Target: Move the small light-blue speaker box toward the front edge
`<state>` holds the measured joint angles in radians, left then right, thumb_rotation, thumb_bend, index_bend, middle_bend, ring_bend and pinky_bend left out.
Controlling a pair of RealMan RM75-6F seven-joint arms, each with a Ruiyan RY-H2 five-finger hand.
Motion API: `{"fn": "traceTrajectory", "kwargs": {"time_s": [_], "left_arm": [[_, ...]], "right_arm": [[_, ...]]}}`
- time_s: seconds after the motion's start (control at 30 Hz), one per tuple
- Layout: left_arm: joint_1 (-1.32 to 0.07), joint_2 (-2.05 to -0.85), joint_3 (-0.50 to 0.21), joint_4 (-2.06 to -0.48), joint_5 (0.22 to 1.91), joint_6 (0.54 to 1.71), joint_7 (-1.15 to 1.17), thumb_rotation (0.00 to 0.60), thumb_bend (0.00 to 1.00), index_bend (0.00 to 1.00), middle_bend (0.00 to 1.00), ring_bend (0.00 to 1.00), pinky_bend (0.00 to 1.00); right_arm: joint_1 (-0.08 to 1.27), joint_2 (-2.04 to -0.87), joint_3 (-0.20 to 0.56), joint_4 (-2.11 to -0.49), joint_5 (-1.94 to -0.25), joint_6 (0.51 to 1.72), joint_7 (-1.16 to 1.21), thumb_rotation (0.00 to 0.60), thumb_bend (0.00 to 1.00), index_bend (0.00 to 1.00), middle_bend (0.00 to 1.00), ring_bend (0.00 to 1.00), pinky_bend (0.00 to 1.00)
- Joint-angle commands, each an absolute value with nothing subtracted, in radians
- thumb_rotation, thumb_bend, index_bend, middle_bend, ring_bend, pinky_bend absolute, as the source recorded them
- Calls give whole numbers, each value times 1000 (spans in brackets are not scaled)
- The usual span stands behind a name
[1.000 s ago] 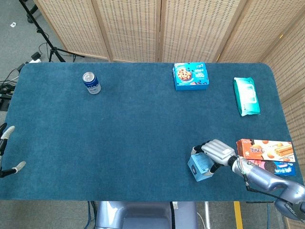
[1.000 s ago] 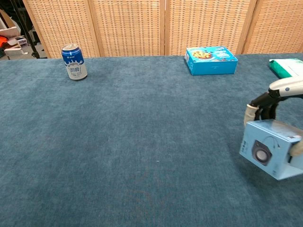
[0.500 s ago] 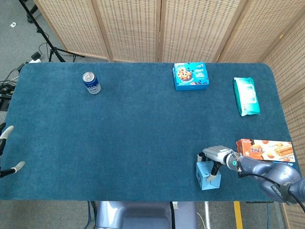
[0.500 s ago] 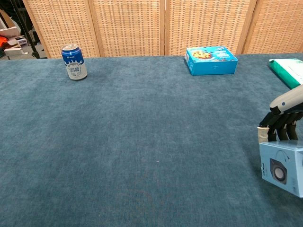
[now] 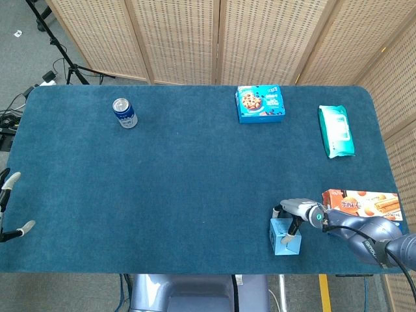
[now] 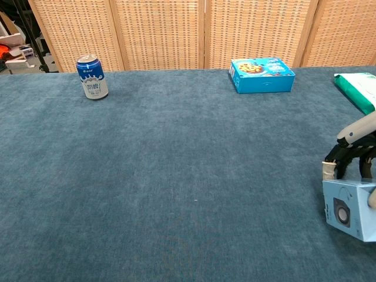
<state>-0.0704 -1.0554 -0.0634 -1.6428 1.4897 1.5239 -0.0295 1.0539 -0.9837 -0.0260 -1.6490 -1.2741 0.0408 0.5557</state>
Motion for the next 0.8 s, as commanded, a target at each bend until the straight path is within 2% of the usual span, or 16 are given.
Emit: {"fn": "traceTrajectory", "kwargs": {"time_s": [0.03, 0.27, 0.53, 0.6, 0.7, 0.8], "left_arm": [[-70, -1055, -64, -1642, 1489, 1524, -30, 600, 0, 0, 0, 0, 0], [-70, -1056, -64, -1640, 1492, 1527, -33, 600, 0, 0, 0, 0, 0], [-67, -1054, -62, -1640, 1496, 1532, -41, 600, 0, 0, 0, 0, 0], [-68, -1053, -62, -1640, 1497, 1531, -43, 600, 0, 0, 0, 0, 0], [-67, -1053, -62, -1640, 1498, 1533, -44, 600, 0, 0, 0, 0, 0], [-66, -1054, -62, -1640, 1499, 1535, -44, 600, 0, 0, 0, 0, 0]], "right_arm": [[991, -986, 25, -1652, -1251, 132, 555, 600, 52, 0, 0, 0, 127], [908, -964, 93, -1678, -1291, 264, 552, 600, 45, 0, 0, 0, 70], [832, -918, 125, -1726, -1383, 395, 570, 600, 43, 0, 0, 0, 57], [797, -912, 124, -1732, -1429, 477, 556, 600, 26, 0, 0, 0, 52], [708, -928, 111, -1720, -1514, 687, 485, 600, 0, 0, 0, 0, 31], [580, -1019, 104, -1643, -1584, 989, 297, 600, 0, 0, 0, 0, 20]]}}
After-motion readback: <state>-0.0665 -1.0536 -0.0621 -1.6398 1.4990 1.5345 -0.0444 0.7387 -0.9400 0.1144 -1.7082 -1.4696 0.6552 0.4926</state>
